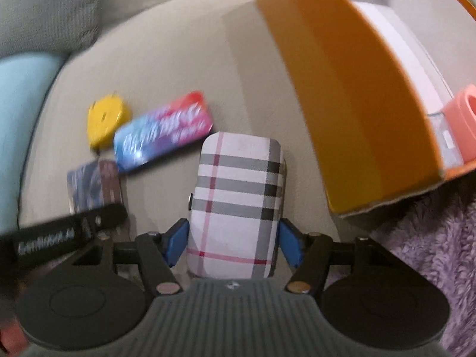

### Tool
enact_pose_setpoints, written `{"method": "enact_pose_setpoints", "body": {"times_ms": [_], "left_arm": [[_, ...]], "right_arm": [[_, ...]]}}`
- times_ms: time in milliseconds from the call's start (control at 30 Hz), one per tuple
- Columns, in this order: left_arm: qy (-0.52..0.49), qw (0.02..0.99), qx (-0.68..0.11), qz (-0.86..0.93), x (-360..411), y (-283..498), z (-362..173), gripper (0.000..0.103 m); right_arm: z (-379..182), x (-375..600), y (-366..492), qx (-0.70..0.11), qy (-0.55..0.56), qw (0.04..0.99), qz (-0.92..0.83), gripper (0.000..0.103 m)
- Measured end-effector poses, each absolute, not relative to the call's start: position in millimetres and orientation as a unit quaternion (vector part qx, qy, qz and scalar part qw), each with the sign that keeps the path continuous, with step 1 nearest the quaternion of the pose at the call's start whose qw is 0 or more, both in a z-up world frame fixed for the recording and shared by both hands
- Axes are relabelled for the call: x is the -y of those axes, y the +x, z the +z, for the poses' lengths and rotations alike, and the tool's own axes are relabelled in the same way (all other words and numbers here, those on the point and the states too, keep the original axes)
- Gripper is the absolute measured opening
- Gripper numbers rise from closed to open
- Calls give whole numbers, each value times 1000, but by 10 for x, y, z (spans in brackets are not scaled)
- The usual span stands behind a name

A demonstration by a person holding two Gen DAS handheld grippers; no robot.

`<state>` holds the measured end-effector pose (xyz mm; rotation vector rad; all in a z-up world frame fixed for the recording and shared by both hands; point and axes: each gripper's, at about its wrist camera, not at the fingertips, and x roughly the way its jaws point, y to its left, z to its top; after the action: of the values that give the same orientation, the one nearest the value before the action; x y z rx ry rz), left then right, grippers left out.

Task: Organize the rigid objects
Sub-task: 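Lift the card and plaid case and carry both over the orange box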

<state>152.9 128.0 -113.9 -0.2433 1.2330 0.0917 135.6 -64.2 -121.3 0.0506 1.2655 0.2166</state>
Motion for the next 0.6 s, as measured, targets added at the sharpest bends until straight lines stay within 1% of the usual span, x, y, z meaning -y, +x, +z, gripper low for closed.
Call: {"method": "enact_pose_setpoints", "body": {"times_ms": [133, 200, 267, 367, 433, 467, 600], "left_arm": [[-116, 807, -577, 46, -1277, 1542, -1157, 69], [-127, 810, -571, 47, -1301, 1536, -1158, 71], [-140, 809, -568, 49, -1338, 1535, -1166, 71], [-141, 811, -566, 49, -1358, 1533, -1172, 70], [-133, 812, -566, 47, -1345, 1528, -1169, 68], [-130, 813, -566, 47, -1338, 1526, -1167, 68], [-126, 815, -565, 43, -1302, 1509, -1157, 67]], "right_arm": [[-1189, 570, 1337, -582, -14, 805, 112, 68], [-1172, 538, 1350, -574, -20, 811, 112, 72], [-1153, 503, 1367, -571, -22, 814, 108, 72], [-1205, 431, 1420, -573, -27, 812, 105, 75], [-1235, 393, 1475, -570, -30, 815, 103, 74], [-1229, 395, 1467, -566, -31, 817, 104, 69], [-1242, 396, 1467, -565, -30, 816, 119, 68]]}}
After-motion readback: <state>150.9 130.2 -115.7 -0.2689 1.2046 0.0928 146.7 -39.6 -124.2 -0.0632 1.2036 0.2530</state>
